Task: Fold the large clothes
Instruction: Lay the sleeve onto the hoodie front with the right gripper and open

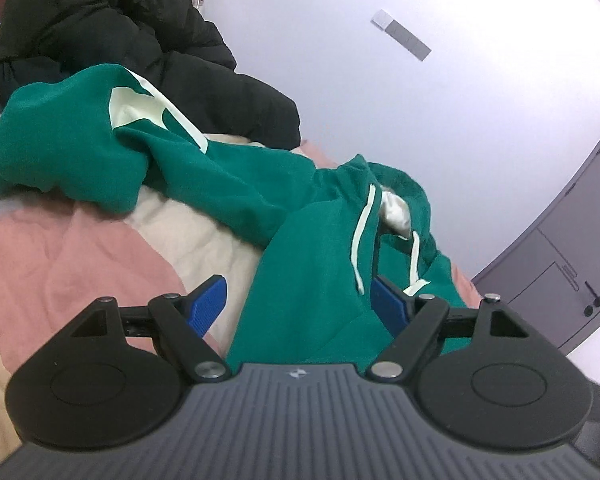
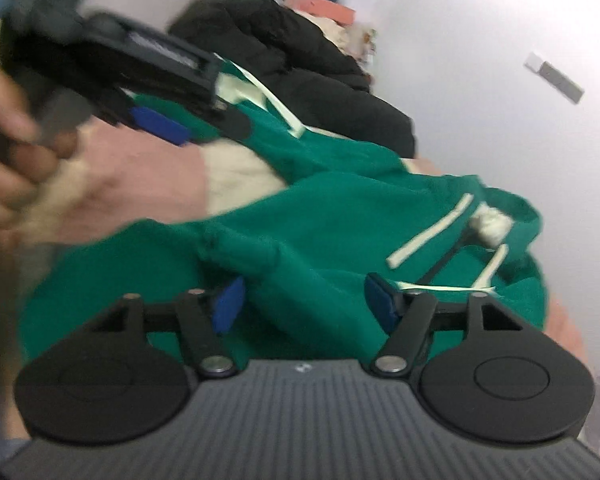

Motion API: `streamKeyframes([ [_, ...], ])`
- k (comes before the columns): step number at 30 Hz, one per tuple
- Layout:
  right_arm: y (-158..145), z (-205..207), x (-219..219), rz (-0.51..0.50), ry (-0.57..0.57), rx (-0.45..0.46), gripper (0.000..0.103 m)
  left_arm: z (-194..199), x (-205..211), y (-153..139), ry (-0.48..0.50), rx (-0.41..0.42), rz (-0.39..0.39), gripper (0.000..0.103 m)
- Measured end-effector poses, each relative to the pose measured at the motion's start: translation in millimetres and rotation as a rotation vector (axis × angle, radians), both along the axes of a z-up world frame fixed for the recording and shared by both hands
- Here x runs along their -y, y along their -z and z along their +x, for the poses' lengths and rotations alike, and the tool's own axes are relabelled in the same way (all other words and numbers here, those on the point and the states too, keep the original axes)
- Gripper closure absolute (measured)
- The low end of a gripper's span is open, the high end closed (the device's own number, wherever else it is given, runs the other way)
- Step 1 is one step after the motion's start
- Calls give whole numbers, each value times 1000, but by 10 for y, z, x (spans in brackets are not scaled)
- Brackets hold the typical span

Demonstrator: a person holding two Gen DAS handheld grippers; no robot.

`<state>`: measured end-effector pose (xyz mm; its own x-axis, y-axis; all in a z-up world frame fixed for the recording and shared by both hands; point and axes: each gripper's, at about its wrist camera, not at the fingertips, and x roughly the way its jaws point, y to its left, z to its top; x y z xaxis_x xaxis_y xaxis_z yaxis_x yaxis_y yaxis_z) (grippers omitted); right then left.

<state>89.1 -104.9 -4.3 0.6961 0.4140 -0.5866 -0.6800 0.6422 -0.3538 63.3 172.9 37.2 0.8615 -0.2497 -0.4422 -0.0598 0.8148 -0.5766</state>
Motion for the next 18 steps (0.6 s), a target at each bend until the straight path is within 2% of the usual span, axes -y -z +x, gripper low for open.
streamKeyframes([
  [3,-32,-181,146,85,-23,-57,29,4,37,-21,11,9,3,21],
  [7,-63,-303,463,248,46,-101,29,25,204,-58,39,17,63,21],
  [11,-14,-182,682,325,212,-95,29,43,427,-81,84,19,95,21],
  [18,103,304,932,494,505,-121,30,79,910,-90,143,58,231,22],
])
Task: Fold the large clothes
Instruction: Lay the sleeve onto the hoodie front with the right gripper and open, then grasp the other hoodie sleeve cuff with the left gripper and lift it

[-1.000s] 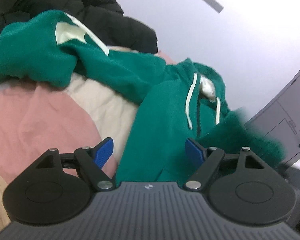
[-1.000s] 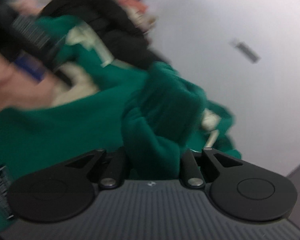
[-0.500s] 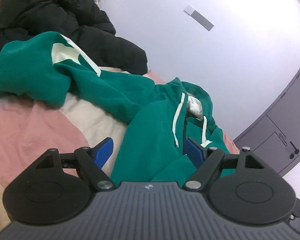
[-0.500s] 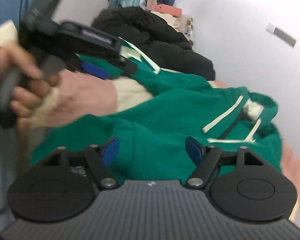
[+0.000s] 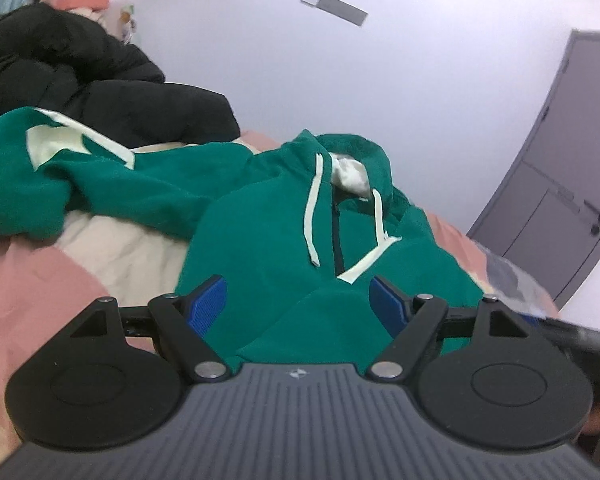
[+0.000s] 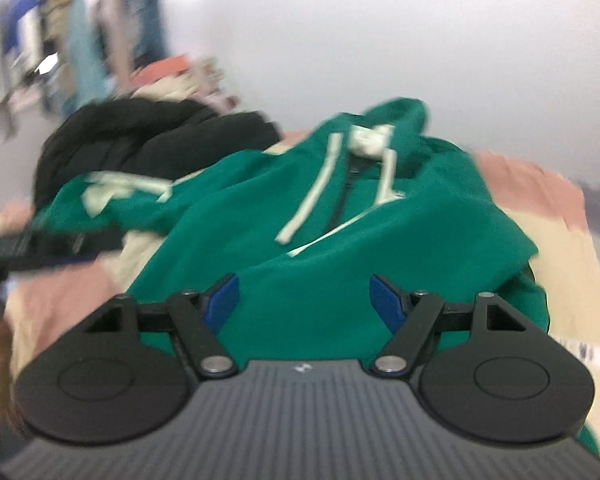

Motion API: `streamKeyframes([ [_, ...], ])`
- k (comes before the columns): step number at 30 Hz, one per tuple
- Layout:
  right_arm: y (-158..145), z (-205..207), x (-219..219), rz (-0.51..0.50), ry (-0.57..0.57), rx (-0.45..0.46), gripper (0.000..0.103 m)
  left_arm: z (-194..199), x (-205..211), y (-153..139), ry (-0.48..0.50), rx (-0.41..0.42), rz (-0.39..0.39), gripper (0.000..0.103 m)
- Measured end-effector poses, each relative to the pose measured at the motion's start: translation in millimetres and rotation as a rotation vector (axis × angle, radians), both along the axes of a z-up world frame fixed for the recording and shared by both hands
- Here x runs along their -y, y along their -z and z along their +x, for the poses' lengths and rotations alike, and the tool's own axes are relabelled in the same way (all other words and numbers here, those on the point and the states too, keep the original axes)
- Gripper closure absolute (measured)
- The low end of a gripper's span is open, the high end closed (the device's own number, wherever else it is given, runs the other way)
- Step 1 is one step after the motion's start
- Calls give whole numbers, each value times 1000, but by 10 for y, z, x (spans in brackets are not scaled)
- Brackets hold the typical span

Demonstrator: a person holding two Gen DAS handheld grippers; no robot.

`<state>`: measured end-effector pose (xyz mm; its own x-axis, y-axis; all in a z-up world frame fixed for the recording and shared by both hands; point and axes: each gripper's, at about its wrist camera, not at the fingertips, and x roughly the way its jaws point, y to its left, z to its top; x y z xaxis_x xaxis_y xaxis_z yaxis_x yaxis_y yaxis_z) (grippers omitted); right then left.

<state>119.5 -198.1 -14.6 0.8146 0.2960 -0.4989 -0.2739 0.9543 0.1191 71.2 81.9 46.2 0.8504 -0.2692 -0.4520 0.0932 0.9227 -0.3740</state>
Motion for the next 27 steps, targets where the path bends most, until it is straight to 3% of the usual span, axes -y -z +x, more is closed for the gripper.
streamKeyframes([
  [4,164,302,61,37,89,-71,33,120,153,130,30,-45,21,26],
  [6,262,413,122,70,107,-110,43,152,209,181,50,-56,32,31],
  [10,424,468,230,85,107,-153,57,240,337,261,125,-91,43,58],
  [12,506,482,281,76,101,-172,64,252,409,299,176,-102,46,64],
  [20,781,597,374,95,96,-274,69,346,709,642,200,-259,218,64],
  [27,736,537,449,155,105,-269,66,271,656,530,163,-200,237,62],
])
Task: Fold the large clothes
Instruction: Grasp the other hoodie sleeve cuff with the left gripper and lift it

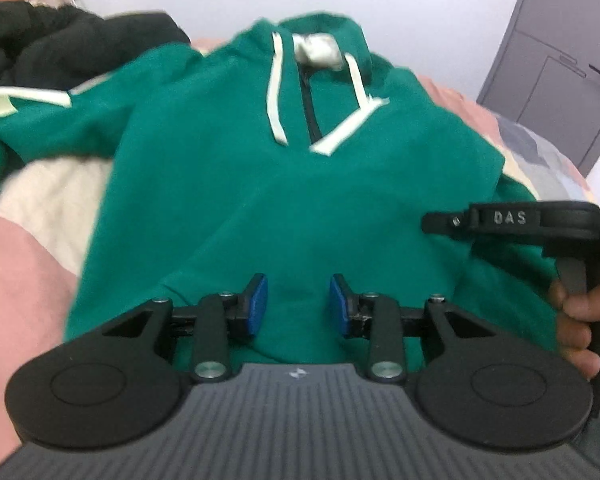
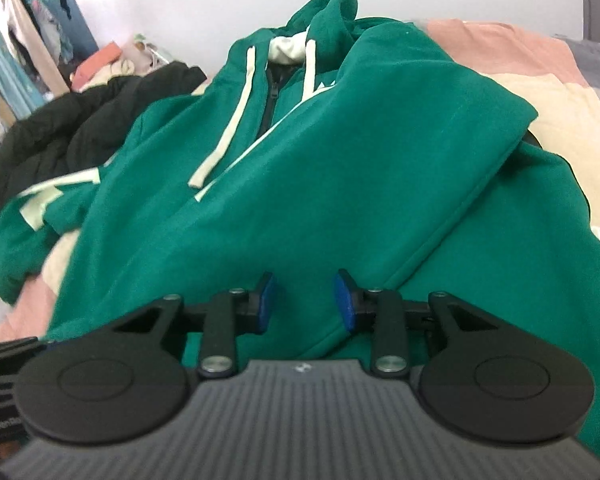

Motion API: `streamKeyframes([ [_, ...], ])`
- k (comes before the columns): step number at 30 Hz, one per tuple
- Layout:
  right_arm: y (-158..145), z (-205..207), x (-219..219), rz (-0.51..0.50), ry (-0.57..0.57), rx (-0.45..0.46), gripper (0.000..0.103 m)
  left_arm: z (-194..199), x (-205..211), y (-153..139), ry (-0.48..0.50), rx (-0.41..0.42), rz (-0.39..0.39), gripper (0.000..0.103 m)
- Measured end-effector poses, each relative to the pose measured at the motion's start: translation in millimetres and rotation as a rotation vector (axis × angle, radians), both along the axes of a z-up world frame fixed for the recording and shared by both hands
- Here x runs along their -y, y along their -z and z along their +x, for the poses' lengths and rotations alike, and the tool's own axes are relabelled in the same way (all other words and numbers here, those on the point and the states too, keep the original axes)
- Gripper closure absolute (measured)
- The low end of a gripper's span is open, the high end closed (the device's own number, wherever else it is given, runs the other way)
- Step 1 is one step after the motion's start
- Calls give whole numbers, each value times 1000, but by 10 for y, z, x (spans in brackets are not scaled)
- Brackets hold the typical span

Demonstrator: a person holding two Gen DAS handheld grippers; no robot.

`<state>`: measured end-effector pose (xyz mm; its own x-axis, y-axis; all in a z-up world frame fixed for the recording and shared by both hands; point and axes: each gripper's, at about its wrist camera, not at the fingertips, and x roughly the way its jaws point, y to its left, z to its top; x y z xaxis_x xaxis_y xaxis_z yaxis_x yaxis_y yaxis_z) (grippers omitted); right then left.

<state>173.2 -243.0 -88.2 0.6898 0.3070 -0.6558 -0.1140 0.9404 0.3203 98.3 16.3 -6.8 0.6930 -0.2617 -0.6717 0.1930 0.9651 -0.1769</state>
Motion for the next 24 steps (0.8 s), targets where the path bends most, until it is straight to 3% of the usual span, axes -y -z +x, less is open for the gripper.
streamKeyframes([
  [3,-32,-36,42,18,1,4,66,-31,-121,-112,-67,37,-5,53],
  [7,-71,-110,71,27,-3,12,66,-16,-491,-257,-238,81,-51,40],
  [11,-87,-160,108,36,3,13,66,117,-903,-309,-420,89,-66,35],
  [14,-86,-173,126,38,6,12,66,285,-1270,-276,-531,47,-114,31],
  [17,-76,-179,118,21,6,13,67,409,-1701,-191,-644,-14,-248,31],
  [19,-65,-192,111,8,5,17,67,412,-2021,-100,-768,-36,-379,31],
  [21,-70,-195,125,13,7,20,67,389,-2328,61,-873,-51,-553,30],
  [24,-55,-194,155,25,13,18,67,334,-2608,295,-950,-37,-794,30],
])
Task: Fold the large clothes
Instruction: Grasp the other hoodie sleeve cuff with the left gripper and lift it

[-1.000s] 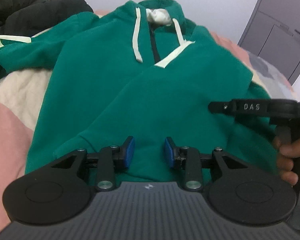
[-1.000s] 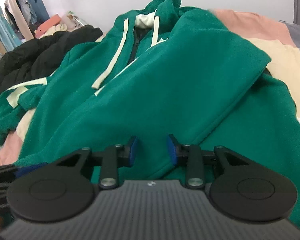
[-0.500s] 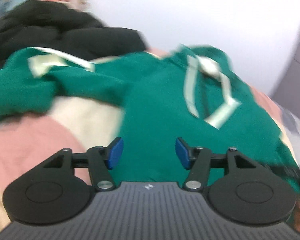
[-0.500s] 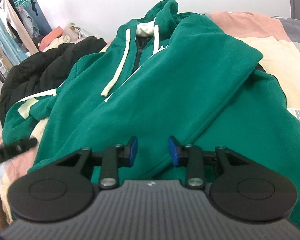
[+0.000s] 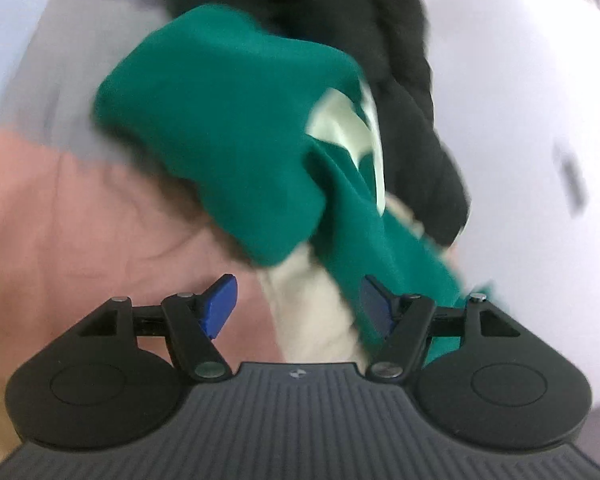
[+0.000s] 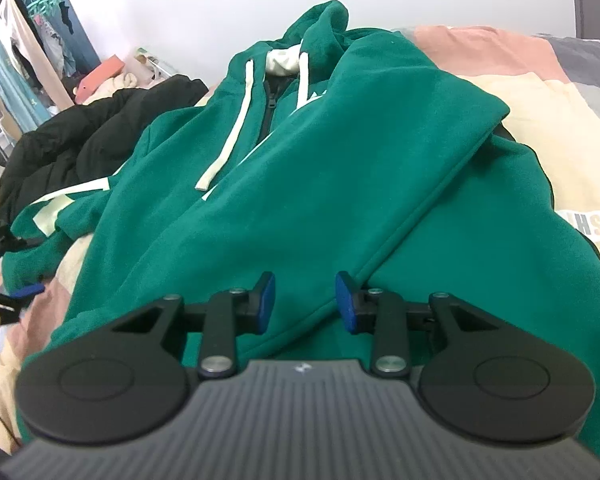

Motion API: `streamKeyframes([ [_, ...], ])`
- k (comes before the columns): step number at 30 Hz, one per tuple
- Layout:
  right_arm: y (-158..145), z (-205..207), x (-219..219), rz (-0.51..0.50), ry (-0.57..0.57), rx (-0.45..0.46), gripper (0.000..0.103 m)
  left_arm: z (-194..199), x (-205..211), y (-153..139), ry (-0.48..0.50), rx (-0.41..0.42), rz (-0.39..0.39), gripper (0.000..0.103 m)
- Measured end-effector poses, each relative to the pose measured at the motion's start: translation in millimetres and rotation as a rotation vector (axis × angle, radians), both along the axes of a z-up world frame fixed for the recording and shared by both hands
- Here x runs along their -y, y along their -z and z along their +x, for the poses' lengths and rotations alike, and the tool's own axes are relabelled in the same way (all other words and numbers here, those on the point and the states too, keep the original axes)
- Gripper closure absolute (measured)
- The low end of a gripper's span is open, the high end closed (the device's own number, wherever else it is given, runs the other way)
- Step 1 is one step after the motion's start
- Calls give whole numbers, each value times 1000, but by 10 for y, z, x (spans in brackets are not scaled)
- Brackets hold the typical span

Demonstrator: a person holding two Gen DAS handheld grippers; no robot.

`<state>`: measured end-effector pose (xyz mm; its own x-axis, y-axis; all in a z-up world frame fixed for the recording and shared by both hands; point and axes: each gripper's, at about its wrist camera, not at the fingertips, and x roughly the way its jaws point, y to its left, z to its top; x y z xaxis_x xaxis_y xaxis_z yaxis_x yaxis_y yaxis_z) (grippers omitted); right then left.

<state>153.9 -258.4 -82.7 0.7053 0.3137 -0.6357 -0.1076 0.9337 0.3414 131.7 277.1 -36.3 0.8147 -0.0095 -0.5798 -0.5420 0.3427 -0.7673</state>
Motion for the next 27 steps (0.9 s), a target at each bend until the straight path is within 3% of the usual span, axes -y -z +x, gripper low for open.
streamKeyframes([
  [2,22,1,15,8,5,-6,67,0,-113,141,-45,48,-101,30],
  [4,38,4,22,10,9,-10,67,7,-191,216,-96,77,-131,30],
  [8,63,1,18,-5,10,-13,67,68,-353,239,-183,46,-34,30],
  [12,90,21,-21,-45,9,-13,67,145,-591,371,-237,79,-106,30],
  [20,125,98,-105,-84,3,-11,66,426,-927,408,-273,61,-85,33],
  [23,136,121,-149,-99,1,-10,66,518,-974,410,-269,7,-28,56],
  [25,140,133,-177,-121,-4,-4,66,506,-966,380,-289,19,18,75],
  [27,141,140,-212,-137,-7,1,66,476,-937,301,-297,8,79,79],
])
